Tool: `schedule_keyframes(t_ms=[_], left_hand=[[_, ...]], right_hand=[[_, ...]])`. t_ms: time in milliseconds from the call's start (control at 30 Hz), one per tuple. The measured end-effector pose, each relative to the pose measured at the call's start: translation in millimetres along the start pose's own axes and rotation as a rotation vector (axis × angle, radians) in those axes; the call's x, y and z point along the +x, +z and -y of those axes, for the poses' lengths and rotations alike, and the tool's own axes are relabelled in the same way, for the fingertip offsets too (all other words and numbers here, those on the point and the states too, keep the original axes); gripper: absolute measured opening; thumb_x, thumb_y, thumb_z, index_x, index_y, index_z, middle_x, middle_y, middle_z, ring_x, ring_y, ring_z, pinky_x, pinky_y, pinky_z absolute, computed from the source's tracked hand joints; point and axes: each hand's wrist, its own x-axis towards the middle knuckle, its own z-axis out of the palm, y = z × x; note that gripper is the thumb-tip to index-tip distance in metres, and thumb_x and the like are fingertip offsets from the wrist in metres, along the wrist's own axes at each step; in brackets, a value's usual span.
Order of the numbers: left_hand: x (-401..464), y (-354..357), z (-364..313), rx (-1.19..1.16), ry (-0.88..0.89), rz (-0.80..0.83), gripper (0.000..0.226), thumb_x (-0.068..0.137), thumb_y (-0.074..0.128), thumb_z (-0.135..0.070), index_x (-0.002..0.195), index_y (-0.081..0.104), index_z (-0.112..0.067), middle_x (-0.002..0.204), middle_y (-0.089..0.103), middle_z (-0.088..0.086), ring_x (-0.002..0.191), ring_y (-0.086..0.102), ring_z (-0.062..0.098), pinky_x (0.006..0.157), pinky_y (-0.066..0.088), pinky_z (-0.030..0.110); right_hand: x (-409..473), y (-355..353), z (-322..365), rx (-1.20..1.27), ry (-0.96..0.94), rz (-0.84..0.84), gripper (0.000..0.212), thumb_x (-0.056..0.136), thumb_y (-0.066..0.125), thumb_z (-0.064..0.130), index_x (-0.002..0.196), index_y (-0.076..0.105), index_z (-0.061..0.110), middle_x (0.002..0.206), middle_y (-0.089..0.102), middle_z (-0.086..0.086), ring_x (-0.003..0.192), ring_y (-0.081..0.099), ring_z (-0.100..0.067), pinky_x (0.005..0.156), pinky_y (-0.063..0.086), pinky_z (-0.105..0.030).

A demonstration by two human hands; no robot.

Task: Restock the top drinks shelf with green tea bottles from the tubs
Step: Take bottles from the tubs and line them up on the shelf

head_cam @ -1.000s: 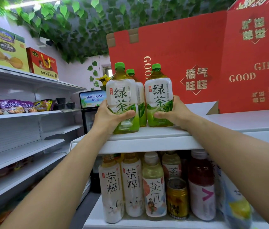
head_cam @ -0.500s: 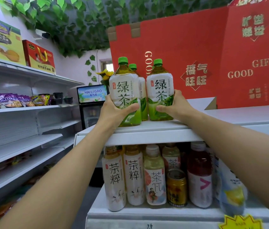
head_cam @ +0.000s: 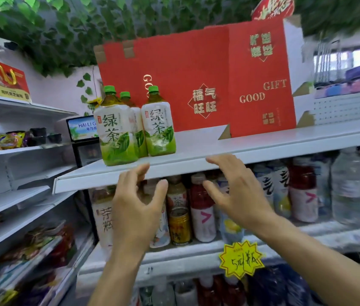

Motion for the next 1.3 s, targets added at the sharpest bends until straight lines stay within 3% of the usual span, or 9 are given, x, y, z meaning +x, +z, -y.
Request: schedule_keyframes(t_ms=[167, 233, 333, 500, 633, 900, 1033, 1167, 1300], left_hand=[[-79.0, 62.0, -41.3, -0.082, -0.034, 0.139, 0.036, 0.087, 0.070, -0.051, 0.119, 0.058, -0.039, 0.112, 0.058, -0.024, 0.107, 0.059, 0.000, 0.089, 0.049, 0.026], [-105.1, 96.8, -63.5, -0.102, -0.045, 0.236, 0.037, 0.086, 0.072, -0.044, 0.119, 0.055, -0.040, 0.113, 0.057, -0.025, 0.108, 0.057, -0.002, 0.090, 0.048, 0.026], [-143.1, 153.7, -107.0, -0.125, -0.038, 0.360, 0.040, 0.087, 0.074, -0.031, 0.123, 0.057, -0.033, 0.114, 0.059, -0.015, 0.109, 0.058, 0.007, 0.089, 0.043, 0.024], [-211.6, 252.3, -203.4, -0.183, -0.022, 0.567, 0.050, 0.091, 0.070, -0.035, 0.136, 0.053, -0.020, 0.125, 0.056, -0.005, 0.113, 0.055, 0.012, 0.094, 0.046, 0.029], [-268.9, 323.1, -265.7, -0.207, 0.027, 0.735, 0.057, 0.092, 0.070, -0.037, 0.143, 0.048, -0.022, 0.137, 0.051, -0.003, 0.125, 0.051, 0.016, 0.097, 0.039, 0.026], [-387.0, 422.0, -307.6, -0.100, 0.109, 1.110, 0.060, 0.090, 0.068, -0.047, 0.141, 0.047, -0.025, 0.134, 0.056, -0.005, 0.123, 0.055, 0.017, 0.095, 0.050, 0.039], [-421.7, 481.0, -332.0, -0.212, -0.023, 1.175, 0.054, 0.091, 0.071, -0.040, 0.138, 0.051, -0.022, 0.131, 0.058, -0.004, 0.121, 0.056, 0.016, 0.102, 0.047, 0.039], [-461.9, 552.1, -358.3, -0.272, -0.190, 1.216, 0.045, 0.090, 0.072, -0.035, 0.130, 0.054, -0.028, 0.122, 0.059, -0.009, 0.109, 0.056, 0.010, 0.089, 0.041, 0.026], [-502.0, 637.5, -374.2, -0.332, -0.403, 1.277, 0.032, 0.088, 0.074, -0.032, 0.110, 0.052, -0.042, 0.113, 0.060, -0.011, 0.103, 0.060, 0.009, 0.092, 0.050, 0.034]], right_hand=[[-84.8, -73.2, -51.7, -0.094, 0.106, 0.008, 0.047, 0.089, 0.047, 0.046, 0.128, 0.056, 0.021, 0.123, 0.058, 0.004, 0.105, 0.061, -0.020, 0.081, 0.054, -0.037], [-114.0, -111.8, -79.7, -0.144, 0.153, -0.004, 0.046, 0.090, 0.049, 0.045, 0.129, 0.054, 0.022, 0.123, 0.056, 0.006, 0.106, 0.059, -0.018, 0.080, 0.054, -0.037], [-157.2, -178.7, -125.2, -0.235, 0.242, 0.015, 0.048, 0.091, 0.053, 0.044, 0.134, 0.051, 0.023, 0.130, 0.052, 0.006, 0.116, 0.055, -0.016, 0.088, 0.053, -0.039], [-231.6, -303.3, -194.0, -0.391, 0.382, 0.078, 0.049, 0.093, 0.062, 0.035, 0.137, 0.049, 0.019, 0.133, 0.050, -0.001, 0.123, 0.050, -0.023, 0.093, 0.049, -0.041], [-296.5, -394.2, -240.3, -0.532, 0.543, 0.158, 0.052, 0.094, 0.063, 0.035, 0.140, 0.047, 0.018, 0.137, 0.048, -0.003, 0.122, 0.050, -0.025, 0.081, 0.042, -0.033], [-401.8, -513.8, -315.5, -0.652, 0.834, 0.251, 0.052, 0.095, 0.058, 0.041, 0.142, 0.043, 0.022, 0.137, 0.046, -0.002, 0.125, 0.049, -0.023, 0.085, 0.051, -0.044], [-445.3, -537.9, -361.7, -0.660, 0.987, 0.272, 0.050, 0.096, 0.057, 0.040, 0.142, 0.043, 0.025, 0.136, 0.047, 0.001, 0.125, 0.049, -0.021, 0.085, 0.048, -0.039], [-481.5, -560.0, -425.7, -0.629, 1.088, 0.322, 0.051, 0.094, 0.059, 0.037, 0.141, 0.043, 0.027, 0.136, 0.047, 0.003, 0.127, 0.047, -0.019, 0.092, 0.048, -0.042], [-508.6, -580.7, -514.1, -0.605, 1.185, 0.334, 0.045, 0.094, 0.061, 0.035, 0.136, 0.047, 0.026, 0.136, 0.049, 0.000, 0.125, 0.048, -0.021, 0.094, 0.047, -0.044]])
